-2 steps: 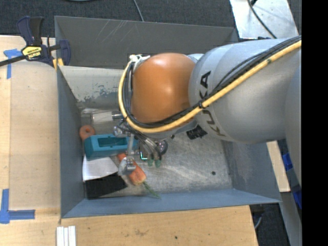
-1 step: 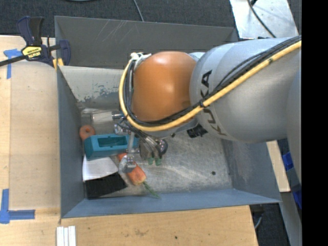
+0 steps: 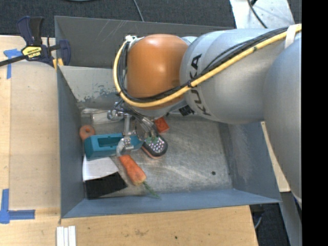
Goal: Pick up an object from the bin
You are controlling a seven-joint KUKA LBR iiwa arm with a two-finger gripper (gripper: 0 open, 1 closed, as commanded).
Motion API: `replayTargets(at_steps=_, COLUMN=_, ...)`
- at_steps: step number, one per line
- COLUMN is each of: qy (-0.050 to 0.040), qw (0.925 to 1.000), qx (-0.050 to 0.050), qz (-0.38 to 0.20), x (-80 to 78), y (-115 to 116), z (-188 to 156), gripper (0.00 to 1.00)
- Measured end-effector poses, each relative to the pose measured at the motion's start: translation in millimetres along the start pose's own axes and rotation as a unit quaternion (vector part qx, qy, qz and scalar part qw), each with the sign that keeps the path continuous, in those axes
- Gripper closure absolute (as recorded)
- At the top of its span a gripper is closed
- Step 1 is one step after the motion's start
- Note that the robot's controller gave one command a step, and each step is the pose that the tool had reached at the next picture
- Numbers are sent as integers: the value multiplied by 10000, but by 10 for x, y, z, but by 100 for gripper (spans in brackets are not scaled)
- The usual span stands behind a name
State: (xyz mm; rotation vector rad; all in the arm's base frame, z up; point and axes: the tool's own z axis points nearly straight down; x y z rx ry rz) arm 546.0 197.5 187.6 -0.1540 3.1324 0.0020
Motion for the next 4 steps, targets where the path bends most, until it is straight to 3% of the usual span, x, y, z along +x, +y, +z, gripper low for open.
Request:
replayTargets(at_steps=1, qy=-1, qw=10000, qx=-1, qz=15, x=-352, y=-82, z=282, gripper=0)
replayTargets(at_steps=3, qy=-73, qw=10000, qx=-15, qz=-6, x=-464, y=-78, z=531, gripper=0)
replayTargets(at_steps=4, qy=-7, qw=10000, qx=-3, qz=-10, x=-375, y=-86, z=723, gripper=100)
